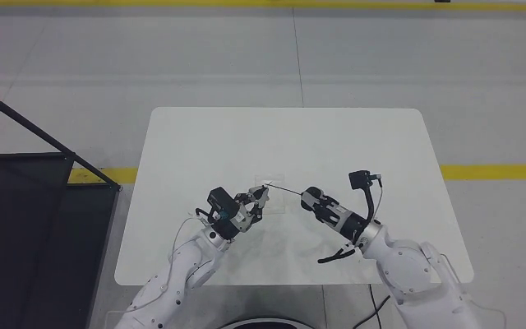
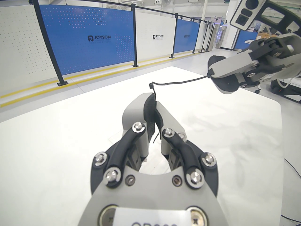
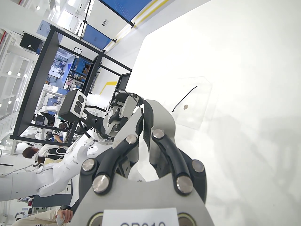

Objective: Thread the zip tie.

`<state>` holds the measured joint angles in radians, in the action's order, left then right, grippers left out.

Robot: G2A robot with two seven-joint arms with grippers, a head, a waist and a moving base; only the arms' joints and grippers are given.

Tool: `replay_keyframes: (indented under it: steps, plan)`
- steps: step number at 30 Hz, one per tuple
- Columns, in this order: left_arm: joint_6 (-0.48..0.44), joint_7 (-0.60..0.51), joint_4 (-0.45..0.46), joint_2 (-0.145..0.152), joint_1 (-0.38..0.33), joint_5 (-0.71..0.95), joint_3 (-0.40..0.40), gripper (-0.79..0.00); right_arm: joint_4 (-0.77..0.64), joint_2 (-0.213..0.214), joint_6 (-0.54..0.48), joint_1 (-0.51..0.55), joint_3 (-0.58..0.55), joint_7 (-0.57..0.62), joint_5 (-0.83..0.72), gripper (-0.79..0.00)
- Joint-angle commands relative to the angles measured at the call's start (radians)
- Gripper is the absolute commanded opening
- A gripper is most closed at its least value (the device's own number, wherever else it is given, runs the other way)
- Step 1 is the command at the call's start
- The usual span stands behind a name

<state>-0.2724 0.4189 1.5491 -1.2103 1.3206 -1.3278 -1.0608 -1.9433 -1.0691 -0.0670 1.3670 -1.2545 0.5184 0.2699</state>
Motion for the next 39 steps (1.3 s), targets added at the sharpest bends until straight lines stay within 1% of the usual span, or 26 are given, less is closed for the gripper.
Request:
replay_keyframes:
  steps: [1,16,27,39]
  plan:
    - [0.000,0.000,0.000,0.000,0.000,0.000,0.000,-0.785,0.001,-0.001,0.002,-0.001,0.001,0.001,0.000,-0.785]
    - [0.000,0.000,0.000,0.000,0.000,0.000,0.000,-0.785,-0.010,-0.001,-0.034,0.018,-0.014,0.012,0.005,-0.785]
    - [0.000,0.000,0.000,0.000,0.000,0.000,0.000,-0.785,-0.014,-0.005,-0.014,0.011,-0.004,0.021,0.016,-0.785]
    - [0.000,0.000,0.000,0.000,0.000,0.000,0.000,-0.785,-0.006,-0.007,-0.017,0.006,-0.011,0.027,0.007,-0.785]
